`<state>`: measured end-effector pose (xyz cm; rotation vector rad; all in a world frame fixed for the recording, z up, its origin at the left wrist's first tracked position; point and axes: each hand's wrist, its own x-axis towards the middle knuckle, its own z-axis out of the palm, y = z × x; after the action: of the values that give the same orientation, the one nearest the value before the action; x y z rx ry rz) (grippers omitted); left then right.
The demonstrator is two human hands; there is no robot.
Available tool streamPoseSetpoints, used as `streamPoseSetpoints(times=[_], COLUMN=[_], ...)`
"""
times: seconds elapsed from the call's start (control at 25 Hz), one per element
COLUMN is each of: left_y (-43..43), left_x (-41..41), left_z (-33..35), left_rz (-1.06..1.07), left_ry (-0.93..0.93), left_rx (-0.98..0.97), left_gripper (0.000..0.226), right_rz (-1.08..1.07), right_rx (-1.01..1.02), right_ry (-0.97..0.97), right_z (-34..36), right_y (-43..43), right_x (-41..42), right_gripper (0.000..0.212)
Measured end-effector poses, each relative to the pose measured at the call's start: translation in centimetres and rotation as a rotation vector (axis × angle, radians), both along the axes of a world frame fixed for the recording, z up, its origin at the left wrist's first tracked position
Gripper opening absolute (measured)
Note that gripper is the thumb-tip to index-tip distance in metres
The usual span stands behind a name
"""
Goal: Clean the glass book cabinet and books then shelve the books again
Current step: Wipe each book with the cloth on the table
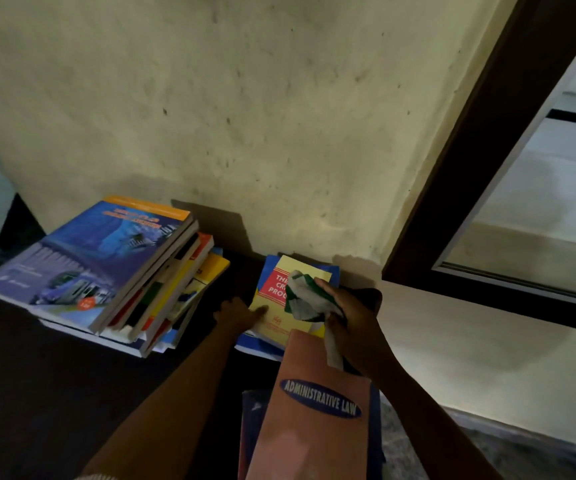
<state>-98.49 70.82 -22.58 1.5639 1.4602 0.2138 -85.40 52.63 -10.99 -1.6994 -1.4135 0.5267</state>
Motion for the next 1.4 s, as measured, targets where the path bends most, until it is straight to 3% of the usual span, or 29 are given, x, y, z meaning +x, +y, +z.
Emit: streamPoseSetpoints(times=[0.04, 0.08, 0.16, 0.24, 0.36, 0.48, 0.72, 0.8, 1.0, 1.12, 1.24, 1.4], left_y=[-0.7, -1.1, -0.9, -0.2, -1.1, -3.5, -12.5, -15.6, -19.8, -19.7, -18.6, -17.1], left_x=[-0.2, -0.5, -1.1, -2.1, -3.4, -4.3, -11.8, -15.7, -24.6, -27.6, -29.1, -31.1], left_z=[0.3, 0.5, 0.7, 0.6, 2.1, 4.8, 10.4, 10.9, 7.8, 4.2, 1.3, -0.2], left_rz=[-0.014, -0.005, 0.028, 0.068, 0.189, 0.390, 0.603, 0.736, 0.965, 0.982, 0.992, 1.010], left_ry=[-0.014, -0.072, -0.091, -0.115, -0.333, -0.671, -0.869, -0.938, -1.003, -0.923, -0.830, -0.831], left_rx=[-0.038, -0.079, -0.054, -0.011, 0.111, 0.089, 0.216, 0.177, -0.025, -0.157, -0.256, -0.425], left_gripper=[0.119, 0.119, 0.074, 0.049, 0.038, 0.024, 0.012, 0.008, 0.012, 0.020, 0.032, 0.018], right_rz=[-0.003, -0.004, 0.002, 0.017, 0.050, 0.097, 0.241, 0.314, 0.493, 0.530, 0.444, 0.234], right_rx=[-0.003, -0.008, -0.007, -0.002, 0.010, 0.051, 0.216, 0.249, 0.202, 0.103, -0.013, -0.054], right_ry=[0.002, 0.003, 0.006, 0.015, 0.036, 0.026, 0.064, 0.124, 0.161, 0.137, 0.083, 0.053], right_z=[0.0, 0.0, 0.0, 0.0, 0.2, 0.5, 3.0, 3.3, 2.1, -0.2, -2.6, -5.7], right_y=[0.1, 0.2, 0.3, 0.2, -0.2, -0.2, 0.3, 0.7, 0.4, 0.5, 0.8, 1.4], right_x=[-0.1, -0.2, -0.4, -0.6, -1.0, -1.5, -5.2, -7.4, -14.6, -17.9, -19.8, -22.3], right_gripper=[0.053, 0.053, 0.052, 0.052, 0.054, 0.057, 0.055, 0.049, 0.056, 0.053, 0.051, 0.051])
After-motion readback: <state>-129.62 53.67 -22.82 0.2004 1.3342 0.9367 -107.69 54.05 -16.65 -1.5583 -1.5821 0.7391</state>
